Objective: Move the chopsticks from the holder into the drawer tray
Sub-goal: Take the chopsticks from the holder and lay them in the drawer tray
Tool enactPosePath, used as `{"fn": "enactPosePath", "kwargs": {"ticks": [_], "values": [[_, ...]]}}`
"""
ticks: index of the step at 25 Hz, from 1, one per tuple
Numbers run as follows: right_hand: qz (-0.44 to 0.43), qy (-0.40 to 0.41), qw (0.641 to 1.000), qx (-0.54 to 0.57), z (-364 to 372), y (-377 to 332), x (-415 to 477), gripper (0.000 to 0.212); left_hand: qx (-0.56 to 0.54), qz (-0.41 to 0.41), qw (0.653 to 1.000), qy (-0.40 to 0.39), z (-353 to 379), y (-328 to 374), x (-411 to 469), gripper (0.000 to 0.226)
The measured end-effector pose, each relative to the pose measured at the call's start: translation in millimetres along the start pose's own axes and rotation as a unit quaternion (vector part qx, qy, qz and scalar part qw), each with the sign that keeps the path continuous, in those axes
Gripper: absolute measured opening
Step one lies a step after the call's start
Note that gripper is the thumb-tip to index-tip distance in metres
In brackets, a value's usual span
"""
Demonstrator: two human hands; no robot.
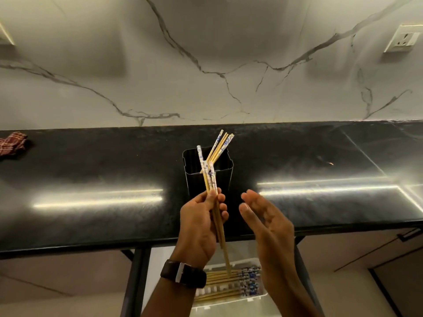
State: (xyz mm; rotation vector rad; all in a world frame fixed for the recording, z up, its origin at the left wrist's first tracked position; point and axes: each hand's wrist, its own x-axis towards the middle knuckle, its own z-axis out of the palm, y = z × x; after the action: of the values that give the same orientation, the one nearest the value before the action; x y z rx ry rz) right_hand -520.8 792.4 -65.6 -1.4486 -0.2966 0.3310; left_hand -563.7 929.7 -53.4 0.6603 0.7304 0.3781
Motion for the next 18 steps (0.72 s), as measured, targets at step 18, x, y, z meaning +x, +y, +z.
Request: {"fn": "enactPosePath", "kwargs": {"ticks": [18], "values": [[0.165,-0.061,0.982,0.07,0.0,-15.6,58.9,0.023,0.306,-0.004,0.946,-0.102,-28.7,-28.6,-29.5,0.022]]}}
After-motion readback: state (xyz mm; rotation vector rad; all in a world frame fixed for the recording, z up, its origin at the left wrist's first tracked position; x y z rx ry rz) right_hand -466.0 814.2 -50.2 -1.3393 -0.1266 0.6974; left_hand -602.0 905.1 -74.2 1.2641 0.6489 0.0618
